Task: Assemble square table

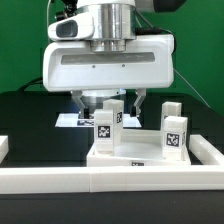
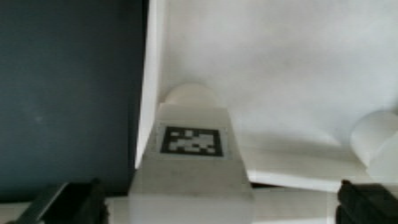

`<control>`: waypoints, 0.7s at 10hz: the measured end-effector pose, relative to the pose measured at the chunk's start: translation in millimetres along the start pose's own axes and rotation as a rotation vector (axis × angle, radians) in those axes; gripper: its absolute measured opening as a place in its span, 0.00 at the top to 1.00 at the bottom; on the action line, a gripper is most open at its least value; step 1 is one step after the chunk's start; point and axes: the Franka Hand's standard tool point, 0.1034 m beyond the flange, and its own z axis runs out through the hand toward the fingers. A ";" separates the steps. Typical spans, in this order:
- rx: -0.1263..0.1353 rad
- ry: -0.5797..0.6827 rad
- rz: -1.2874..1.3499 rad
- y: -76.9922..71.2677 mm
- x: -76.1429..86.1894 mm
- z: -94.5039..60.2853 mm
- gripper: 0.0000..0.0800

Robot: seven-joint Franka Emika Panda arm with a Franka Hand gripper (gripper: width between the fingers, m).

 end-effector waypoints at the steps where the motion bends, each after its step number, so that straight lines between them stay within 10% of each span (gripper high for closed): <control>1: 0.000 -0.023 -0.003 2.4 1.5 0.8 0.19; 6: -0.018 -0.022 -0.058 17.0 5.8 -0.5 0.19; 7: -0.017 -0.023 -0.057 16.4 5.2 0.1 0.33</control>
Offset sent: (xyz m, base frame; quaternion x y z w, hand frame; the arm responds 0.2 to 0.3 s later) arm 0.0074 -0.0178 0.0029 -0.0281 0.0096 -0.0414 0.9987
